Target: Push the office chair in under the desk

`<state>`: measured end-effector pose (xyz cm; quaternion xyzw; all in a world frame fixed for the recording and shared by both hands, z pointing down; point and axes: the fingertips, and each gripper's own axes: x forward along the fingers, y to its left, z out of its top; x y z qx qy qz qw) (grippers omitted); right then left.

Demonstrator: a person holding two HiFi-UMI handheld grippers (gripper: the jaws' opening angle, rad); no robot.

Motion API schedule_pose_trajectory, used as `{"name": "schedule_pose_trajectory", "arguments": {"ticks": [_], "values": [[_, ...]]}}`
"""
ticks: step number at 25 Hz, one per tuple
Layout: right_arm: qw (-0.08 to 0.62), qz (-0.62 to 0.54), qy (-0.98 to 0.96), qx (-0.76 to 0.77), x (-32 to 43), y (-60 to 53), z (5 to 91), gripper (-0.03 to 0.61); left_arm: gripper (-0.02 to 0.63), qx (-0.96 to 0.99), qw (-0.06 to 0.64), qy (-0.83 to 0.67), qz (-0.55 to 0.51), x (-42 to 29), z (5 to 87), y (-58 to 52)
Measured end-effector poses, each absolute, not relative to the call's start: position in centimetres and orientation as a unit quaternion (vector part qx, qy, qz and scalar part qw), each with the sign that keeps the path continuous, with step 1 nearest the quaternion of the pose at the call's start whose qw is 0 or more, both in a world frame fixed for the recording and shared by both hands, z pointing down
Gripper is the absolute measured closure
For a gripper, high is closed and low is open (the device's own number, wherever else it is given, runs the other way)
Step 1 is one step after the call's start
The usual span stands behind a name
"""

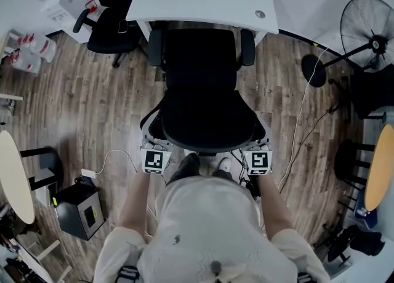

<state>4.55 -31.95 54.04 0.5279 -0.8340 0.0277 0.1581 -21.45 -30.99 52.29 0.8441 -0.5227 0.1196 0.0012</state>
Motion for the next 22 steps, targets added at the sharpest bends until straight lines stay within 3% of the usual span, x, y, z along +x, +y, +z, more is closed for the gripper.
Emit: {"name": "schedule_pose_trajectory", "arguments": {"ticks": [22], "values": [[0.157, 0.025, -0.817, 0.555, 0.8, -34.2, 53.9, 0.342, 0.310, 0.859, -0.006, -0.501, 0.108, -25.1, 51.9, -34.7]]}}
